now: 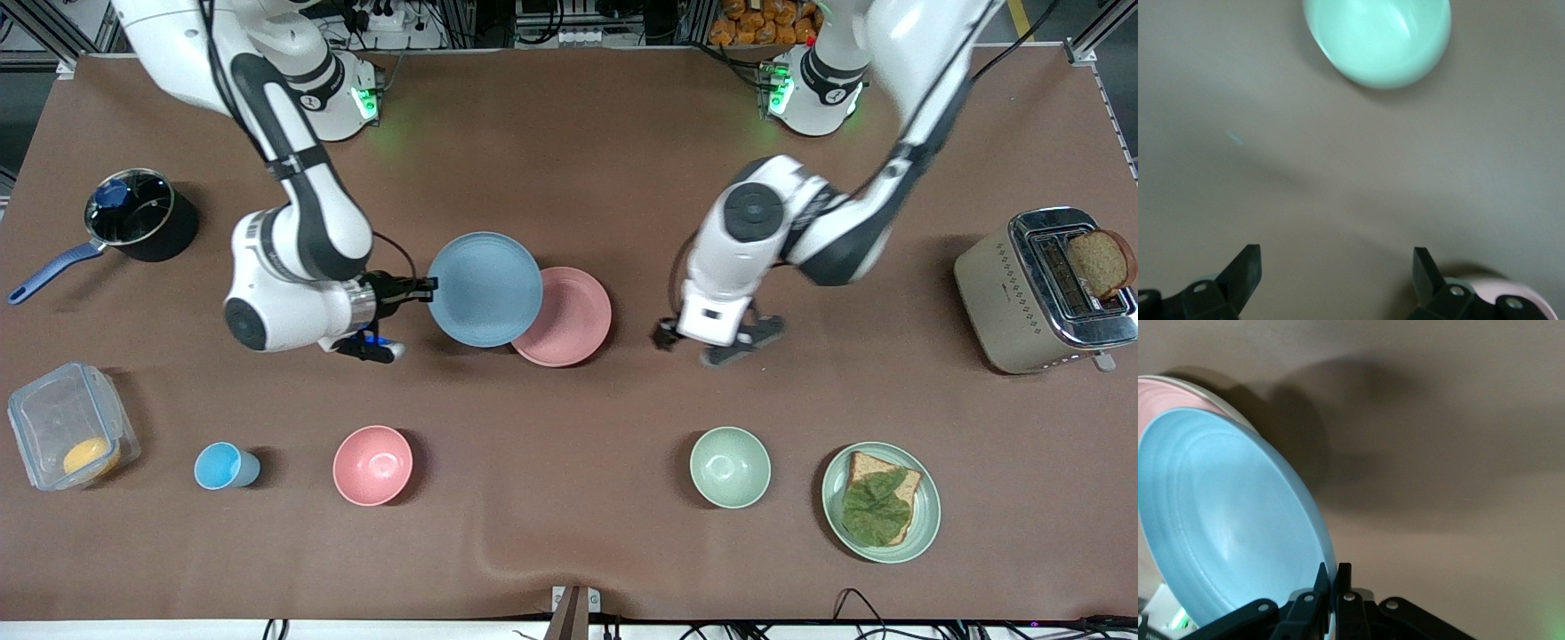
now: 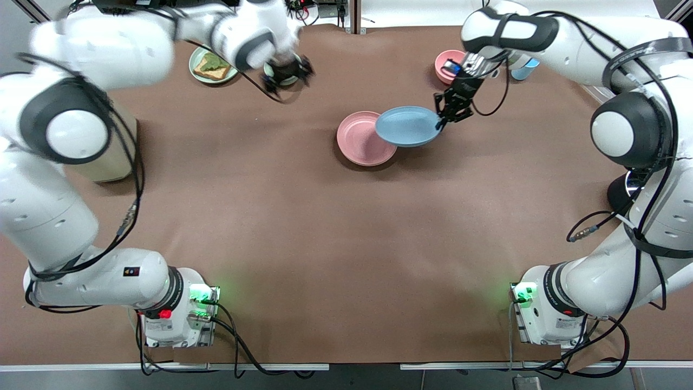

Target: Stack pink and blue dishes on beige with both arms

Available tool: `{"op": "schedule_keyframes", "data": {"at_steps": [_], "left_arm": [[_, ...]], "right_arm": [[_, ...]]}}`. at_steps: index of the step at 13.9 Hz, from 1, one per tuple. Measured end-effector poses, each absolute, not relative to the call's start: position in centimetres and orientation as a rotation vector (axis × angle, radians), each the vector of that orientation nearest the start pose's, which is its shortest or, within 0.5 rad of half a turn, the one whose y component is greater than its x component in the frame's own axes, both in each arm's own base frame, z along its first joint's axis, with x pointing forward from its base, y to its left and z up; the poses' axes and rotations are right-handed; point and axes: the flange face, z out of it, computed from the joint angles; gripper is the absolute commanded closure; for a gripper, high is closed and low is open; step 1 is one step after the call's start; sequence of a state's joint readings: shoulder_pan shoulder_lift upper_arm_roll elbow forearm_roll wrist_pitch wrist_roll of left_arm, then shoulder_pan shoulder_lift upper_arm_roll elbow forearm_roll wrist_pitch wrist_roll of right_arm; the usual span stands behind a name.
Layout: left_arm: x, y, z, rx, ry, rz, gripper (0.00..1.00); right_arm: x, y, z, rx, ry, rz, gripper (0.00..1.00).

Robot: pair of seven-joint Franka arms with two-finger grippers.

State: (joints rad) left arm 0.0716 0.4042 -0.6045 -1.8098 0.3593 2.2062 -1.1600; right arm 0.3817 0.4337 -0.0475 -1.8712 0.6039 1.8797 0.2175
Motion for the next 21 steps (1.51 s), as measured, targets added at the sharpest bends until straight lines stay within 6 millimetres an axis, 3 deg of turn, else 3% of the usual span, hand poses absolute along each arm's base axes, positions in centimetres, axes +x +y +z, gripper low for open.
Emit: {"op": "schedule_keyframes", "data": {"at_steps": [3,7,9,14,15,17,19,21], "left_arm": [[59.9,-21.8,39.5,-3.030,-0.652,-0.232,0.00],[61.6,-14.5,42.3,-3.004,-0.533,-0.266,0.00],[61.5,-13.2,44.2,-2.972,-0.519,-0.245,0.00],[61.7,-12.3,48.9,-2.975,-0.465,-0.218,0.00],[61.8,-11.6,49.6,-2.987,-0.442,-0.213,0.00],[61.7,-9.0,51.2,-3.029,-0.394,-0.195,0.00],[60.8,-5.4,53.7,-3.074,-0.336,-0.178,0.00],[59.4,-3.1,56.0,-3.090,-0.292,-0.149,0.00]], "right_arm": [[53.9,28.0,26.7,-2.706,0.321,0.630,1.00],[53.1,31.4,26.4,-2.704,0.387,0.563,1.00],[52.6,32.6,25.7,-2.695,0.399,0.554,1.00],[51.7,34.5,24.2,-2.708,0.428,0.543,1.00],[51.7,34.5,24.3,-2.708,0.429,0.541,0.88],[51.8,34.5,24.3,-2.708,0.433,0.538,0.00],[52.1,34.1,24.3,-2.707,0.443,0.532,0.00],[52.8,33.3,24.9,-2.703,0.458,0.521,0.00]]}}
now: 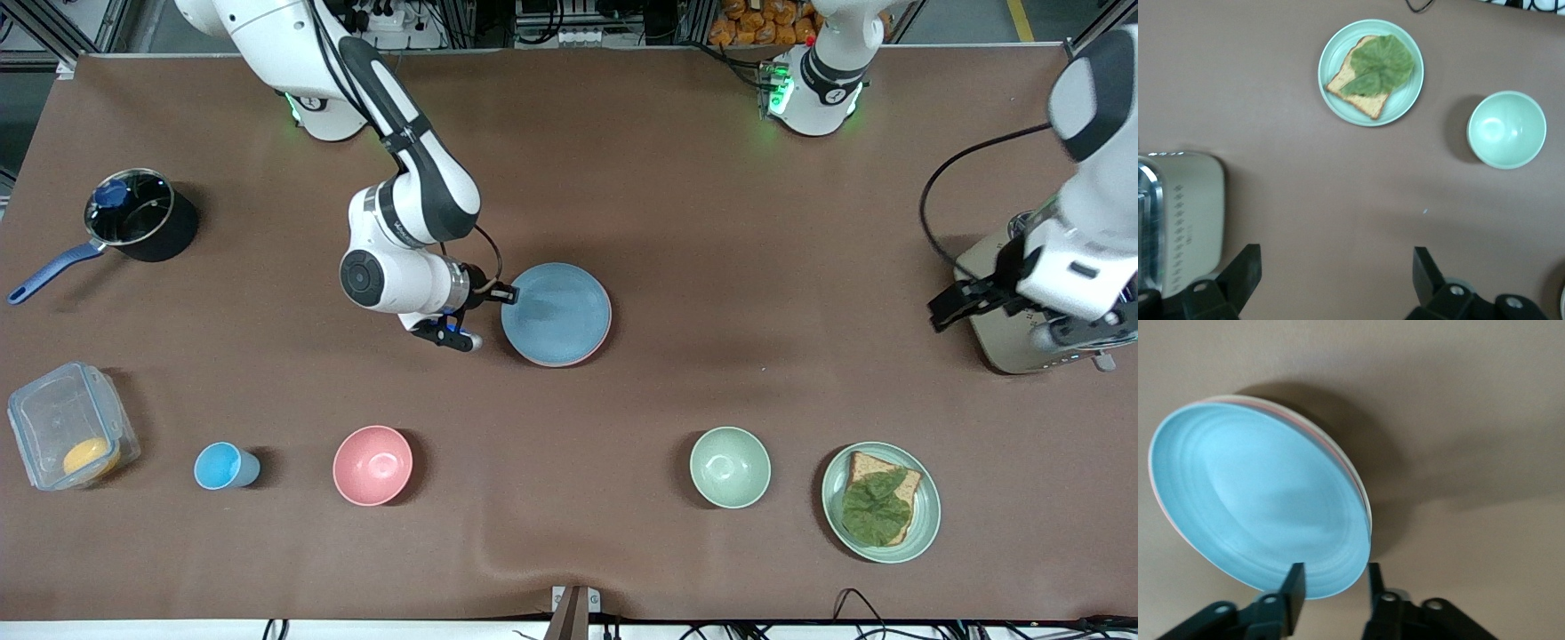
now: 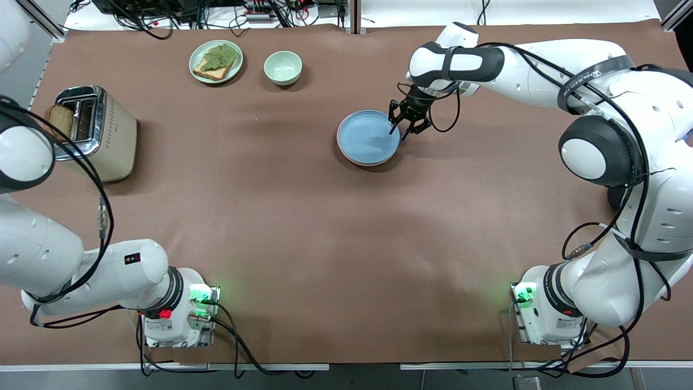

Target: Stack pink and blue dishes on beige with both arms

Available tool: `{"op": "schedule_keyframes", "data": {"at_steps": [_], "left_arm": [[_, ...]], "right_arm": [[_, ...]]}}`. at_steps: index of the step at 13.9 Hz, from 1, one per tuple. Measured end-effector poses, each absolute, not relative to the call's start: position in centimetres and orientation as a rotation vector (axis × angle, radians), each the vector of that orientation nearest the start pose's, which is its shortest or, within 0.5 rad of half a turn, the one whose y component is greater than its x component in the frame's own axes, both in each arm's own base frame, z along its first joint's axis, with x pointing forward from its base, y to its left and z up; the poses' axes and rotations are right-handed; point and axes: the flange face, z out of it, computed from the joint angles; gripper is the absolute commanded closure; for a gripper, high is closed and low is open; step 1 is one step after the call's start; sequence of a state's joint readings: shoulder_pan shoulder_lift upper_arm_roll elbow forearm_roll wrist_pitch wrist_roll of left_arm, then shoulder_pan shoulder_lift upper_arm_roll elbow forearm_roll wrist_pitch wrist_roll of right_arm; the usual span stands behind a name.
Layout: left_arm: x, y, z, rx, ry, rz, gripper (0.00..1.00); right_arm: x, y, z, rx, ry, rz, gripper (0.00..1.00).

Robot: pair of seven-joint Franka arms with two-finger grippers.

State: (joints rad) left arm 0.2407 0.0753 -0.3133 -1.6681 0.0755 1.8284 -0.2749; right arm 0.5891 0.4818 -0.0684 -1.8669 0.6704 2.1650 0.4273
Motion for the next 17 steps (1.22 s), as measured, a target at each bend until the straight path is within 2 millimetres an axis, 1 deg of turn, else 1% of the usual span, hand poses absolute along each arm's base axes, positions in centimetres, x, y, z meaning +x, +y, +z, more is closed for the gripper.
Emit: {"op": "schedule_keyframes", "data": {"at_steps": [1,2,4,6,7,8,10,11,12,13,14,16,17], "left_arm": [[58.6,-2.6,57.1,-3.090,-0.269,-0.138,0.00],[58.0,-2.3,57.9,-3.093,-0.246,-0.129,0.00],[57.1,-1.3,58.9,-3.121,-0.185,-0.110,0.00],[56.4,0.4,59.5,-3.154,-0.133,-0.081,0.00],[56.0,0.9,59.7,-3.162,-0.125,-0.065,0.00],[55.7,0.9,59.9,-3.163,-0.125,-0.057,0.00],[55.1,0.4,60.4,-3.163,-0.112,-0.039,0.00],[54.8,0.2,60.6,-3.162,-0.105,-0.024,0.00],[54.4,-0.1,60.8,-3.162,-0.097,-0.010,0.00],[54.2,-0.6,61.0,-3.161,-0.090,-0.001,0.00],[54.1,-1.2,61.1,-3.160,-0.088,0.003,0.00],[54.0,-3.0,60.9,-3.157,-0.115,0.011,0.00],[53.9,-4.1,60.8,-3.156,-0.129,0.014,0.00]], "right_arm": [[53.5,32.2,25.6,-2.704,0.467,0.525,0.00],[54.6,30.2,26.8,-2.719,0.467,0.536,0.00],[57.1,24.5,30.1,-2.801,0.429,0.565,0.00],[59.1,18.4,33.9,-2.904,0.339,0.541,0.00],[59.5,15.5,35.4,-2.959,0.257,0.524,0.00],[59.7,12.9,36.5,-2.989,0.180,0.525,0.00],[59.8,7.0,38.9,-2.996,0.050,0.511,0.00],[59.8,3.9,40.6,-3.000,0.001,0.483,0.00],[59.6,1.0,42.7,-3.018,-0.039,0.444,0.00],[59.2,-0.9,45.1,-3.050,-0.073,0.400,0.00],[58.6,-1.9,47.7,-3.083,-0.097,0.356,0.00],[57.1,-2.3,52.8,-3.099,-0.121,0.312,0.00],[56.3,-2.3,54.8,-3.096,-0.115,0.312,0.00]]}}
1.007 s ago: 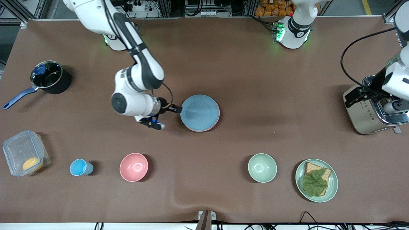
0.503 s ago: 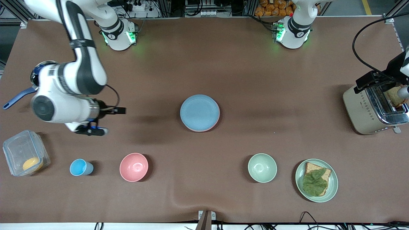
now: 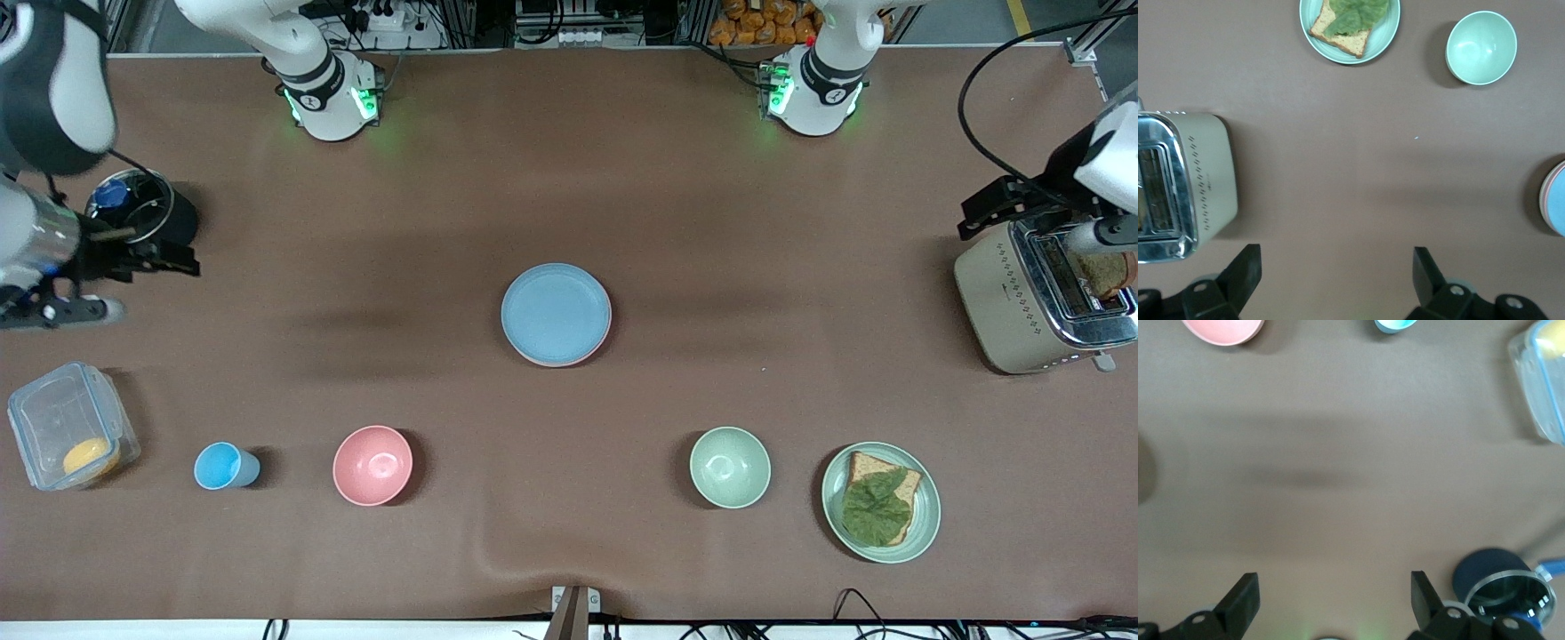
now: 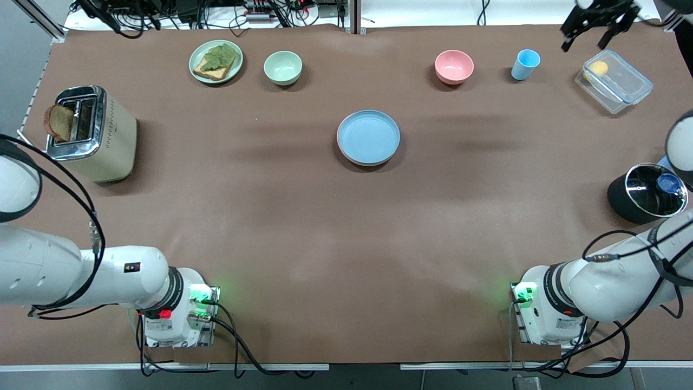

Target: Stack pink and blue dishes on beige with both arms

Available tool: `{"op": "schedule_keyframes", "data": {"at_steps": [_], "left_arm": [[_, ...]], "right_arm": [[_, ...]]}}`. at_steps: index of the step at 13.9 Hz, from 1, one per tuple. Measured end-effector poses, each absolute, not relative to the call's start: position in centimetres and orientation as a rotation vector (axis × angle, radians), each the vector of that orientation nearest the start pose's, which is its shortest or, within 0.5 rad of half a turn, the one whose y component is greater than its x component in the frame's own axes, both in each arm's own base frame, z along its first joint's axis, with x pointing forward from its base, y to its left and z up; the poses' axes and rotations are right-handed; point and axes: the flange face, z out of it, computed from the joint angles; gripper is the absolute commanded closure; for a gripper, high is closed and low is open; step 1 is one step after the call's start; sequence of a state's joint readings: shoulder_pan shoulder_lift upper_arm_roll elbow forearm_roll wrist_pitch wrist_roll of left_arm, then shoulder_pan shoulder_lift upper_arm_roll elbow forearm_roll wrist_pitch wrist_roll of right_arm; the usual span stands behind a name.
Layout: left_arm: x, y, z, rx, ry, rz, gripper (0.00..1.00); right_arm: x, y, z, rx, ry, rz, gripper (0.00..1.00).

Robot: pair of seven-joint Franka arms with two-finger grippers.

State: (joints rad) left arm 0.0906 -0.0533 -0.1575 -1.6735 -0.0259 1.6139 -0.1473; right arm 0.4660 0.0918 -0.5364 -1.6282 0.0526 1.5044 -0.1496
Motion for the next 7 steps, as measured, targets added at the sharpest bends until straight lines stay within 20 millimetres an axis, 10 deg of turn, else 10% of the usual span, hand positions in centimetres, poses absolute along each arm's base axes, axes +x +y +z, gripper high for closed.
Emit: {"op": "schedule_keyframes", "data": {"at_steps": [7], "left_arm": [[53.7,-6.1,60.7,-3.154,-0.117,0.021,0.00]], "right_arm": [[54.3,1.2,61.0,-3.134,-0.043,0.211,0.00]]}}
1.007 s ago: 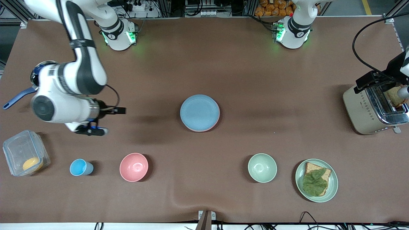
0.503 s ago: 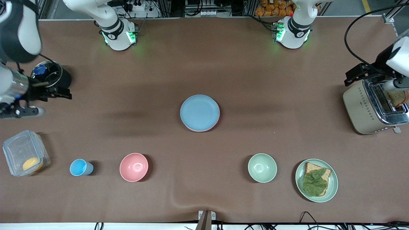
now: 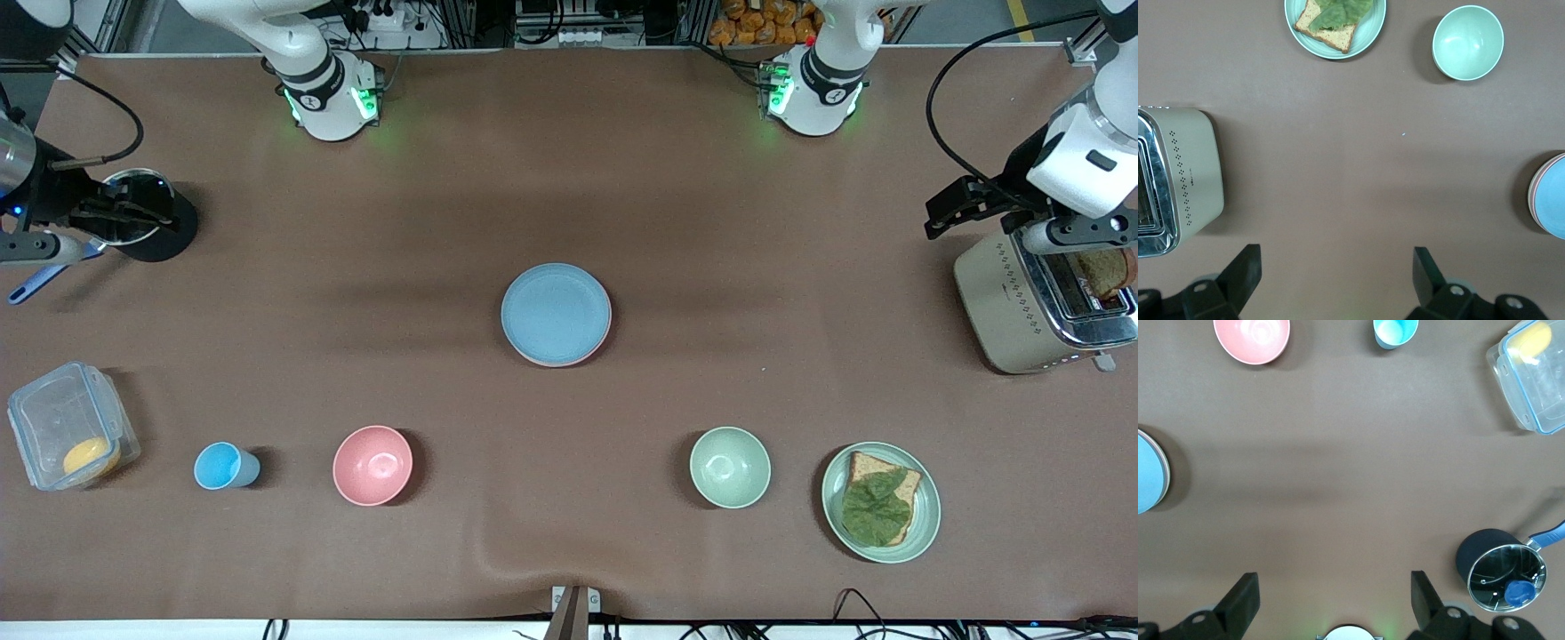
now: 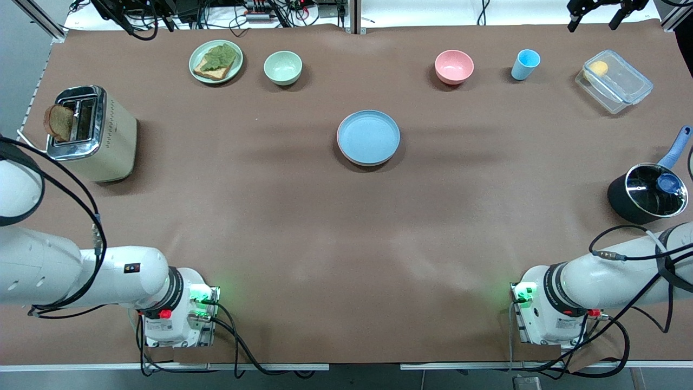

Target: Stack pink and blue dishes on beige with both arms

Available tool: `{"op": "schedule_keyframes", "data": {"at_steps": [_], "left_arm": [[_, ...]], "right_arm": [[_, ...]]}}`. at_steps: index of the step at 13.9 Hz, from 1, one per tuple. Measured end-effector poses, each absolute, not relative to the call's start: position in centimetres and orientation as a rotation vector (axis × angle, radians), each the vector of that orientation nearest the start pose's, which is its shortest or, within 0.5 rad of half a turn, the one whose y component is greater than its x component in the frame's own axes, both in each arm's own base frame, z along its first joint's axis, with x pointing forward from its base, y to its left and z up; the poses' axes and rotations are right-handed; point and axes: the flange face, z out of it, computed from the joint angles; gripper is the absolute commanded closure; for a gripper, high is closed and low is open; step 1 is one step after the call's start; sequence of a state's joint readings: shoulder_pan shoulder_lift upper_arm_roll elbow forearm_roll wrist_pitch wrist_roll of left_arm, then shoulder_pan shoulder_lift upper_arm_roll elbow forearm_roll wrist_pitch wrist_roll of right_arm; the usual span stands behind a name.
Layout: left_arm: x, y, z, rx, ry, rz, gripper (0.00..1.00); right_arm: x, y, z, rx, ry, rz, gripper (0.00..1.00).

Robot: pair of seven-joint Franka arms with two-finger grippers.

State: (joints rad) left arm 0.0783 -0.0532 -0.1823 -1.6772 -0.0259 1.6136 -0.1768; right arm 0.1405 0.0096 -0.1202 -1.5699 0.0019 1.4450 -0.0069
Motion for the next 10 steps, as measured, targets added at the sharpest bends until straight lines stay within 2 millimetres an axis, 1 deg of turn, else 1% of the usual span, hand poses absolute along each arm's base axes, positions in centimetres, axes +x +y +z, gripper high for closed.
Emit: {"op": "schedule_keyframes", "data": {"at_steps": [3,5,7,10], "left_arm": [[53.7,-6.1,60.6,-3.146,-0.141,0.025,0.00],[53.6,-6.4,60.7,-3.124,-0.135,0.018,0.00],[53.5,-7.1,61.1,-3.118,-0.121,0.002,0.00],[53.3,-6.9,62.2,-3.118,-0.126,-0.014,0.00]], "right_arm": [[54.2,0.5,61.2,-3.136,-0.022,0.205,0.00],[54.2,0.6,61.2,-3.136,-0.024,0.203,0.00],[54.3,0.9,61.2,-3.137,-0.032,0.197,0.00],[54.4,1.0,61.3,-3.138,-0.036,0.178,0.00]]}}
